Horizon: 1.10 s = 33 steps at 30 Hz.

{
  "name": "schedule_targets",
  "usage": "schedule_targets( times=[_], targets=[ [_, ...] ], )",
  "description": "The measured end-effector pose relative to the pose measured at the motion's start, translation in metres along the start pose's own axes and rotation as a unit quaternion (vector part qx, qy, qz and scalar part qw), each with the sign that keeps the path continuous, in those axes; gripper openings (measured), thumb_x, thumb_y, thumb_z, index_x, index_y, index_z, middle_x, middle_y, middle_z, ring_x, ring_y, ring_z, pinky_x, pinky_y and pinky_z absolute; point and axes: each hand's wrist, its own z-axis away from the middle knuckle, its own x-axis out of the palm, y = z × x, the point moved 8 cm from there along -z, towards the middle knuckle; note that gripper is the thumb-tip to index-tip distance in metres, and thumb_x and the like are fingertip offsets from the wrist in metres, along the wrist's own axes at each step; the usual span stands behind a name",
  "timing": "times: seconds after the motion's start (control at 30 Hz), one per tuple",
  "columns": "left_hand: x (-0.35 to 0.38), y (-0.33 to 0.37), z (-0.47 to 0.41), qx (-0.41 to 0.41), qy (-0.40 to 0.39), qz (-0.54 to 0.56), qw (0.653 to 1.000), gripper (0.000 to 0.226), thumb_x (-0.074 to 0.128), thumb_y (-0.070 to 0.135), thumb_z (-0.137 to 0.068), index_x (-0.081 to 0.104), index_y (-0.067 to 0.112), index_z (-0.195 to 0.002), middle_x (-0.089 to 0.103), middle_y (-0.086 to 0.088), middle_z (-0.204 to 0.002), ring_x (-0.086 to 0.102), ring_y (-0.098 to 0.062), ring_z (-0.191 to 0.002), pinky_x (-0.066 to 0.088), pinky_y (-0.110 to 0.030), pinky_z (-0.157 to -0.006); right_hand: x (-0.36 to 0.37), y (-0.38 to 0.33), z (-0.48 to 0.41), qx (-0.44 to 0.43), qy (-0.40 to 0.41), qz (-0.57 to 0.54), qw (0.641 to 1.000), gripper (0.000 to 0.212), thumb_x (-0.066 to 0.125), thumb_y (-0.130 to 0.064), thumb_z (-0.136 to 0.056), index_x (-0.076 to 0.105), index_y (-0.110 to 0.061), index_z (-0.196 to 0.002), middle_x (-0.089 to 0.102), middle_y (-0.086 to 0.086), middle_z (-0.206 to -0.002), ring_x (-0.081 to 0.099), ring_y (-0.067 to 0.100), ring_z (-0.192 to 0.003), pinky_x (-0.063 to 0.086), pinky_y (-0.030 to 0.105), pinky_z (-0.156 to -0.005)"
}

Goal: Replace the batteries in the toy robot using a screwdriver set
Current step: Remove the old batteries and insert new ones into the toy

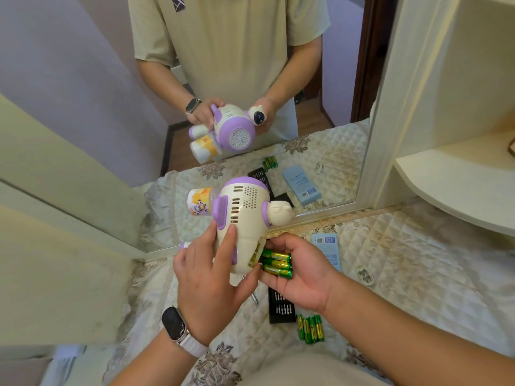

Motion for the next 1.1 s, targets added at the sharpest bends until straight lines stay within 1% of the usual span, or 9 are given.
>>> schedule_targets(
  times=[0.23, 0.37, 0.53, 0.6, 0.73, 0.8, 0.9, 1.03, 1.1],
  targets=[
    [-0.024, 0.011, -0.014, 0.061, 0.067, -0.04, 0.995, 0.061, 0.066, 0.05, -0.078, 0.048, 0.015, -0.125, 0.064, -0.025, -0.121, 0.056, -0.026, -0.099, 0.033, -0.041, -0.077, -0.006, -0.006, -0.011, -0.022, 0.051, -0.021, 0.998, 0.026, 0.053, -0.012, -0.09, 0.065, 0.001, -0.109, 0.069, 0.021, -0.097, 0.067, 0.032, -0.09, 0.058, 0.04, -0.077],
    [-0.003, 0.022, -0.004, 0.091, 0.005, -0.094, 0.991, 0.056, 0.066, 0.046, -0.077, 0.051, 0.02, -0.124, 0.063, -0.023, -0.125, 0.066, -0.03, -0.095, 0.033, -0.04, -0.075, 0.006, -0.001, -0.013, -0.016, 0.025, -0.036, 0.999, 0.038, 0.053, -0.034, -0.097, 0.071, -0.004, -0.112, 0.072, 0.016, -0.105, 0.072, 0.029, -0.086, 0.06, 0.035, -0.064],
    [0.008, 0.019, 0.0, 0.089, -0.017, -0.096, 0.991, 0.054, 0.073, 0.042, -0.072, 0.054, 0.022, -0.118, 0.064, -0.022, -0.124, 0.068, -0.031, -0.094, 0.033, -0.039, -0.073, 0.001, 0.008, -0.021, -0.008, 0.027, -0.049, 0.998, 0.043, 0.051, -0.041, -0.097, 0.07, -0.007, -0.116, 0.071, 0.016, -0.113, 0.071, 0.029, -0.096, 0.06, 0.036, -0.069],
    [0.003, 0.02, -0.003, 0.106, -0.005, -0.099, 0.989, 0.054, 0.075, 0.041, -0.07, 0.054, 0.022, -0.116, 0.065, -0.022, -0.123, 0.068, -0.03, -0.096, 0.034, -0.039, -0.073, 0.003, 0.01, -0.023, -0.003, 0.012, -0.051, 0.999, 0.044, 0.05, -0.042, -0.097, 0.07, -0.007, -0.115, 0.071, 0.016, -0.113, 0.072, 0.029, -0.094, 0.06, 0.036, -0.069],
    [-0.008, 0.02, -0.011, 0.153, 0.009, -0.122, 0.981, 0.05, 0.074, 0.04, -0.073, 0.054, 0.023, -0.116, 0.064, -0.023, -0.124, 0.06, -0.027, -0.105, 0.033, -0.039, -0.073, 0.013, 0.012, -0.021, 0.011, -0.027, -0.047, 0.998, 0.042, 0.049, -0.038, -0.097, 0.07, -0.008, -0.116, 0.069, 0.017, -0.116, 0.069, 0.029, -0.097, 0.055, 0.039, -0.085],
    [-0.014, 0.023, -0.01, 0.178, 0.02, -0.131, 0.975, 0.05, 0.076, 0.037, -0.073, 0.054, 0.024, -0.117, 0.063, -0.023, -0.126, 0.057, -0.026, -0.111, 0.032, -0.039, -0.073, 0.016, 0.013, -0.02, 0.016, -0.042, -0.045, 0.998, 0.043, 0.046, -0.039, -0.098, 0.069, -0.008, -0.119, 0.068, 0.016, -0.117, 0.069, 0.028, -0.097, 0.055, 0.037, -0.084],
    [-0.017, 0.03, -0.002, 0.211, 0.027, -0.147, 0.966, 0.057, 0.084, 0.029, -0.066, 0.058, 0.028, -0.117, 0.063, -0.021, -0.127, 0.059, -0.026, -0.117, 0.035, -0.042, -0.081, 0.021, 0.015, -0.019, 0.026, -0.066, -0.046, 0.996, 0.043, 0.043, -0.039, -0.098, 0.071, -0.011, -0.115, 0.07, 0.012, -0.114, 0.069, 0.024, -0.097, 0.053, 0.033, -0.085],
    [-0.014, 0.044, 0.008, 0.231, 0.013, -0.174, 0.957, 0.054, 0.085, 0.025, -0.062, 0.071, 0.034, -0.114, 0.066, -0.013, -0.126, 0.063, -0.024, -0.115, 0.029, -0.06, -0.102, 0.024, 0.015, -0.019, 0.039, -0.081, -0.029, 0.996, 0.048, 0.047, -0.041, -0.095, 0.062, -0.009, -0.128, 0.066, 0.01, -0.118, 0.064, 0.023, -0.104, 0.043, 0.032, -0.103],
    [-0.015, 0.051, 0.011, 0.246, 0.002, -0.179, 0.953, 0.05, 0.078, 0.019, -0.068, 0.072, 0.033, -0.115, 0.064, -0.012, -0.129, 0.06, -0.024, -0.116, 0.027, -0.064, -0.103, 0.028, 0.012, -0.019, 0.043, -0.096, -0.044, 0.994, 0.046, 0.05, -0.041, -0.093, 0.064, -0.007, -0.121, 0.069, 0.01, -0.108, 0.067, 0.023, -0.095, 0.053, 0.031, -0.091]
  ],
)
